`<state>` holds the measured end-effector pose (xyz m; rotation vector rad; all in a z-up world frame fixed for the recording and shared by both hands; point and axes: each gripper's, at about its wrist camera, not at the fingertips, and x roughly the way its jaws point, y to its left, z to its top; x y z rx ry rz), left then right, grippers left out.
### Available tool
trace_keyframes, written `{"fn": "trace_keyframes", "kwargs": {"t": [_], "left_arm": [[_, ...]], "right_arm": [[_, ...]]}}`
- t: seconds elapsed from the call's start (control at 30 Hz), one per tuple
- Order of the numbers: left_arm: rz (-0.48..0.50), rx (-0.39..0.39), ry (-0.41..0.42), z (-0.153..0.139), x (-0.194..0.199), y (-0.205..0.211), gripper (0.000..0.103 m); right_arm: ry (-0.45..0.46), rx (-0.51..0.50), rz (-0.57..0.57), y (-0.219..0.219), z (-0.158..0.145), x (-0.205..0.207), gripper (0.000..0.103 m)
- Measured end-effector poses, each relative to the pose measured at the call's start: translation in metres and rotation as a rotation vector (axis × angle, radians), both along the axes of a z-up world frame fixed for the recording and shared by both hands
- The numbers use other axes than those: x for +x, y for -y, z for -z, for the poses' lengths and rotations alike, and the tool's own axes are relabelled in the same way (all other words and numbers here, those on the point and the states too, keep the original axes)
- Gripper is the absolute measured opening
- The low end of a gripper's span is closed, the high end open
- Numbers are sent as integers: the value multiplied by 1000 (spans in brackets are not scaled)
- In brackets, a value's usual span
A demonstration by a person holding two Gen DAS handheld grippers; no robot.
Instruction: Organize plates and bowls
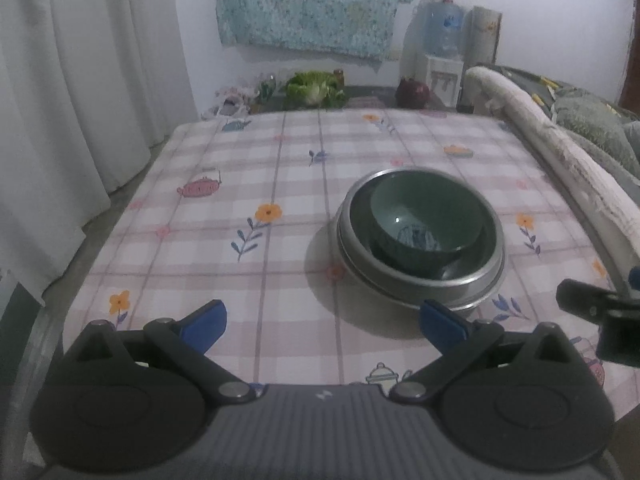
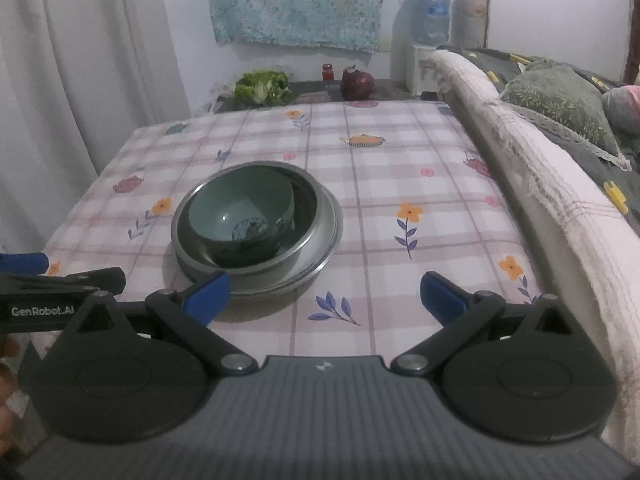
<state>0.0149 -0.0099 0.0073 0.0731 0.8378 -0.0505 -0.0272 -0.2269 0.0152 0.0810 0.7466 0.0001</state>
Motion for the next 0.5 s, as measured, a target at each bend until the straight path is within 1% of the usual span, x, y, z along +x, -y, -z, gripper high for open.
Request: {"fn": "trace_keyframes", "kwargs": {"t": [0.1,0.27,0.5], "left_arm": [[1,-33,-36,3,3,-3,103],[-12,-72,-64,5,9,-8,103],[-22,-74,-105,10,15,-10,103]], "right_arm": [[-16,6,-4,0,1,2,102],[-26,15,4,0,2,5,102],[-44,24,8,0,7,9,102]]}}
